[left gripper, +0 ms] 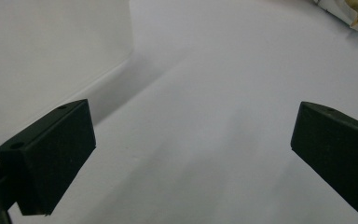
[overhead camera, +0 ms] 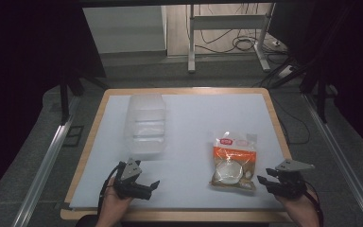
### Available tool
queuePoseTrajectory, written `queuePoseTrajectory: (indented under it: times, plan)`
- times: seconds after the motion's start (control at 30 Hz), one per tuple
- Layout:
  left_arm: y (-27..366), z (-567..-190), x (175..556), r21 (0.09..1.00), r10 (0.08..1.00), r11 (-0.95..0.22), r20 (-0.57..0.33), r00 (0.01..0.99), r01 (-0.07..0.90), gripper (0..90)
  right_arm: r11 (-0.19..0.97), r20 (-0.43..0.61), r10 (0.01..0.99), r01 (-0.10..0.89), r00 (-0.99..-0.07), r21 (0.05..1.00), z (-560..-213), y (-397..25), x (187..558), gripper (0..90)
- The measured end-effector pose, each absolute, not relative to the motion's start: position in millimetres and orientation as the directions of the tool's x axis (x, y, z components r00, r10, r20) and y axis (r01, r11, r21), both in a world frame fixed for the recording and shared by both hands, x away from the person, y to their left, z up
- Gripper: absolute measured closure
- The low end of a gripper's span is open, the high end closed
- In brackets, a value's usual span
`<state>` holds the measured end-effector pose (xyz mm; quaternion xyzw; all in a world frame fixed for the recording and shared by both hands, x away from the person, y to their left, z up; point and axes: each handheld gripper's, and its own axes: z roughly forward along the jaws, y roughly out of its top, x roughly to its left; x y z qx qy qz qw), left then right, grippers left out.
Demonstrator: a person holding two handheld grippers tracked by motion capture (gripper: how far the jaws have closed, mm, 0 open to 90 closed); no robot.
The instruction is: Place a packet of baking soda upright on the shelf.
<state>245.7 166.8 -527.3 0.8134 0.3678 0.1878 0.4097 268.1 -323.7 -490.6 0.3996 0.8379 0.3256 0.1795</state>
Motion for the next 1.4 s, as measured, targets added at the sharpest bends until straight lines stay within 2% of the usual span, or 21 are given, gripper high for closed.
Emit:
queuePoseTrajectory:
  times: [0.03, 0.07, 0.1, 0.13, 0.17, 0.73, 0.93, 1.4]
  plan:
    - [167, -527, 246, 0.804, 0.752, -0.394, 0.004, 0.659, 0.445, 0.0, 0.480, -0.038, 0.780, 0.558, -0.625, 0.677, -491, -323, 268, 64.9]
    - [167, -527, 246, 0.804, 0.752, -0.395, 0.005, 0.659, 0.444, 0.0, 0.500, -0.032, 0.761, 0.553, -0.648, 0.666, -493, -321, 268, 75.3]
    - [167, -527, 246, 0.804, 0.752, -0.395, 0.005, 0.659, 0.444, 0.0, 0.500, -0.032, 0.761, 0.553, -0.648, 0.666, -493, -321, 268, 75.3]
    - [167, -528, 246, 0.805, 0.752, -0.394, 0.004, 0.660, 0.443, 0.0, 0.524, -0.038, 0.747, 0.552, -0.664, 0.649, -494, -320, 268, 85.9]
    - [166, -528, 246, 0.804, 0.751, -0.396, 0.006, 0.660, 0.443, 0.0, 0.530, -0.038, 0.743, 0.554, -0.668, 0.642, -494, -319, 268, 89.0]
    - [164, -528, 246, 0.799, 0.753, -0.409, 0.023, 0.657, 0.441, 0.0, 0.564, -0.031, 0.719, 0.558, -0.694, 0.609, -508, -303, 277, 87.8]
    - [163, -528, 247, 0.797, 0.753, -0.415, 0.031, 0.657, 0.438, 0.0, 0.509, 0.066, 0.718, 0.587, -0.693, 0.630, -513, -309, 283, 89.1]
    - [161, -528, 248, 0.797, 0.757, -0.417, 0.039, 0.652, 0.437, 0.0, 0.569, 0.074, 0.637, 0.532, -0.767, 0.627, -515, -286, 280, 89.3]
